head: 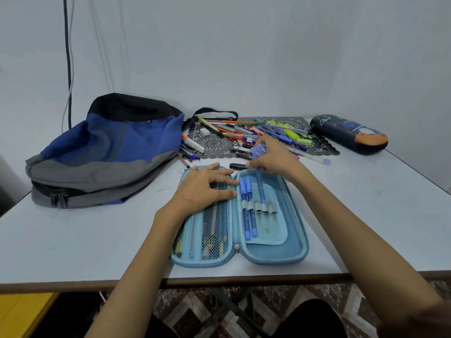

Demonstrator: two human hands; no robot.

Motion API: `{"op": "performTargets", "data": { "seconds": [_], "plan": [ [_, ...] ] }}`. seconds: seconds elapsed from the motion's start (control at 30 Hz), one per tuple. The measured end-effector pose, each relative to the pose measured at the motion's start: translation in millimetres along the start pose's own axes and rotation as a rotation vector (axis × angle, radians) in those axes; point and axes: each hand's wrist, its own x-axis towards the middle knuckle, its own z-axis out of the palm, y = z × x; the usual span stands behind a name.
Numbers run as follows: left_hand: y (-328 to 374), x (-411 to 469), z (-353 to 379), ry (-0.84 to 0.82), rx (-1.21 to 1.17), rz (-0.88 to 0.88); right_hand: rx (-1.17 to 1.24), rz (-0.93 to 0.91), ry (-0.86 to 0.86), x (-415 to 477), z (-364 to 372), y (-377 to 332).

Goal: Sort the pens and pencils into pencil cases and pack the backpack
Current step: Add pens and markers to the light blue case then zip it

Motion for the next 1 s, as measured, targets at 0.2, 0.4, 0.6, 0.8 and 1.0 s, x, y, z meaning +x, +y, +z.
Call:
{"op": "performTargets", "data": {
  "seconds": [0.2, 0.4, 0.6, 0.8, 1.0],
  "plan": [
    [0.4, 0.4, -0.1, -0.003, 0.005, 0.000, 0.026, -0.002, 0.091, 3.2, 5.9, 2.8],
    [-0.7, 0.6, 0.5, -0.002, 0.013, 0.000, -0.012, 0.021, 0.096, 3.5, 7.7, 5.3],
    [-1.9, 0.9, 0.6, 0.000, 0.000, 0.006, -0.060, 0.031, 0.027, -1.6, -0.2, 1.9],
    [-1.1, 0.5, 0.2, 0.003, -0.001, 0.007, -0.144, -0.004, 0.053, -1.5, -1.4, -0.6],
    [-1.5, 1.0, 0.8, 0.006, 0.014, 0.008, -0.083, 0.057, -0.107, -6.7, 7.0, -1.1]
  ]
}}
